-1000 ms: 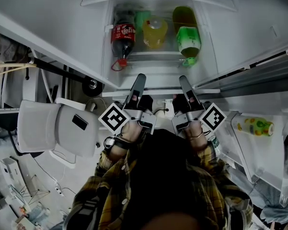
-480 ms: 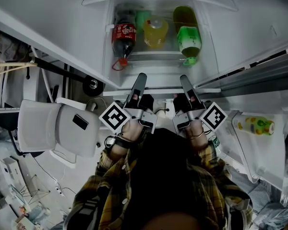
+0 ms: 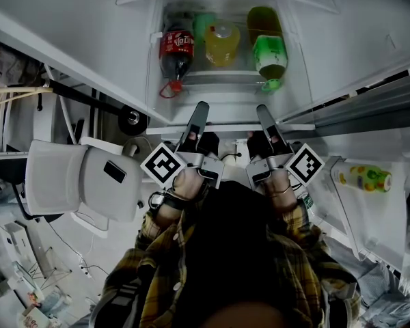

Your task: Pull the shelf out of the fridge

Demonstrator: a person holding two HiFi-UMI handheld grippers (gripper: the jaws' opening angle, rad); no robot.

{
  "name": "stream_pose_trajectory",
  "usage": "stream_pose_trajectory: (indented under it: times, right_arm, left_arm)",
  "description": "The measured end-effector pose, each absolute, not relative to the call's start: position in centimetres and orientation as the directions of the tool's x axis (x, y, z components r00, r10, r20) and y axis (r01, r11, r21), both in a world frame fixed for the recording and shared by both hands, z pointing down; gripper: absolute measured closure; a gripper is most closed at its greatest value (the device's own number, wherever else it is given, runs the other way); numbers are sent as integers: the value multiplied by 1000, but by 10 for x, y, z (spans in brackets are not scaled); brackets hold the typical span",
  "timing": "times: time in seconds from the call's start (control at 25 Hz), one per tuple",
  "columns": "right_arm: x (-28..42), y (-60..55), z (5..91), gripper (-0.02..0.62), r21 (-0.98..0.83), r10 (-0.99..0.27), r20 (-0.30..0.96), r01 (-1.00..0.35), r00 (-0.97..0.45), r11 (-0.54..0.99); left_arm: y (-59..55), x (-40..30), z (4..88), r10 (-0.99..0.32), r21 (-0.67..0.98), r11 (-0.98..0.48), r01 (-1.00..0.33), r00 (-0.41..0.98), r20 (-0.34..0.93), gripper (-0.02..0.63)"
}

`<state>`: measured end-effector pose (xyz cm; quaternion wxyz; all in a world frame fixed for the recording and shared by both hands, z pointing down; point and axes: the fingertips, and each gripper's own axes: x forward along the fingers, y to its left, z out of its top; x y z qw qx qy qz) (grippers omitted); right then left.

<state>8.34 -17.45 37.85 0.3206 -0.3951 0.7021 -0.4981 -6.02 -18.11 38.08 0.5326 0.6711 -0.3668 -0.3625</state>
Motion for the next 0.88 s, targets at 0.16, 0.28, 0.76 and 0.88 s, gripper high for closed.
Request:
stream_pose_trajectory:
  times: [0.16, 0.28, 0.76, 0.88]
  right_arm:
    - [84, -175, 380, 543, -955, -874, -53, -232, -483, 186]
    - [84, -175, 380, 543, -955, -873, -52, -231, -486, 185]
    - [84, -175, 379, 545, -956, -871, -57, -225, -487, 188]
    - [84, -175, 380, 545, -957, -873, -53, -225, -485, 183]
  left_arm:
    - [-181, -60, 381, -880, 983, -158, -95, 465, -97, 568]
    - [-182, -60, 381, -881, 983, -159, -89, 462, -101, 568]
    - [-181, -60, 381, -882, 983, -157, -98, 462, -95, 569]
    - [-182, -60, 381, -881, 983, -158, -95, 463, -97, 569]
